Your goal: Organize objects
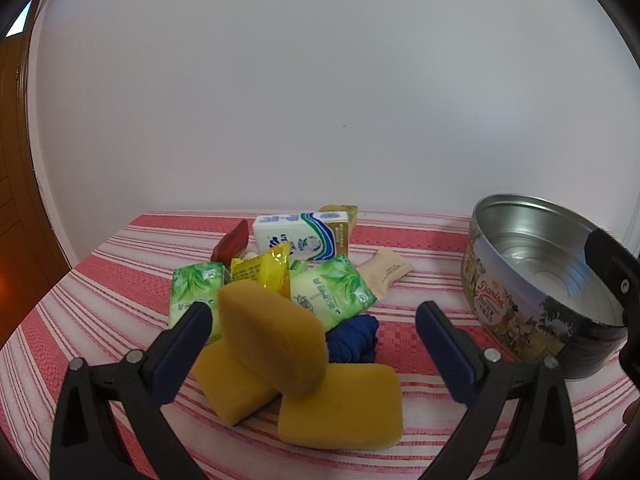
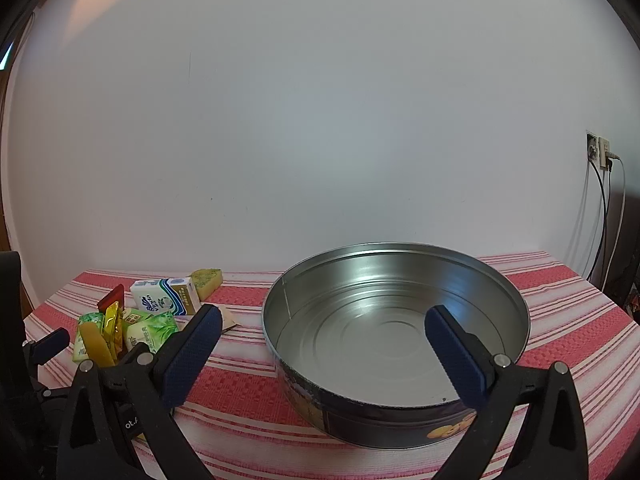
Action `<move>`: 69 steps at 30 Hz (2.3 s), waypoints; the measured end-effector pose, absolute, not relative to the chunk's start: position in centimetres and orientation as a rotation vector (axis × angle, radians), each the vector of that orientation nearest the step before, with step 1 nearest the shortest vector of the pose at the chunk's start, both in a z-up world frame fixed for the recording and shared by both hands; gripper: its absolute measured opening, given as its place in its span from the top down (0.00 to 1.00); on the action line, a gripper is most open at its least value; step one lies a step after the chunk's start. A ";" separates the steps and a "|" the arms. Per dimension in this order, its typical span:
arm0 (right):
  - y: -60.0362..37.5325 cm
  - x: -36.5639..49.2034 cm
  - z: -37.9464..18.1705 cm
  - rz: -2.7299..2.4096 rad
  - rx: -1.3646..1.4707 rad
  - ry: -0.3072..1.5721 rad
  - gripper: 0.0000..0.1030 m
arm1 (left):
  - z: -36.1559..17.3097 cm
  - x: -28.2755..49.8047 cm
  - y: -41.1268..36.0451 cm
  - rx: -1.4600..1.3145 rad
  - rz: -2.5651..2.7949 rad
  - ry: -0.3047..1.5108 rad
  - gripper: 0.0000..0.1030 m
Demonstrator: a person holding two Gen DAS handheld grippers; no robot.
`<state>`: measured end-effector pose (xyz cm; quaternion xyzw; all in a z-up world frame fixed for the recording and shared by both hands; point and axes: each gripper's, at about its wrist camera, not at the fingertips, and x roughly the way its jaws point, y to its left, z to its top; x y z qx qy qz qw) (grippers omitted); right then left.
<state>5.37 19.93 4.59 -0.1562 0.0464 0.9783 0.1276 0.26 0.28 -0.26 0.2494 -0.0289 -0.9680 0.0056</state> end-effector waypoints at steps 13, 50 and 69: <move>19.7 5.3 4.5 2.845 -0.454 0.127 0.00 | -0.3 0.2 0.4 0.808 -3.029 -0.080 0.00; 6.7 -2.8 -1.9 3.091 -1.367 -0.151 0.00 | 0.3 3.8 -12.5 0.888 -2.883 -0.092 0.00; 15.1 1.4 0.3 3.144 -1.232 -0.061 0.29 | 0.9 2.4 -5.6 0.953 -3.084 -0.124 0.00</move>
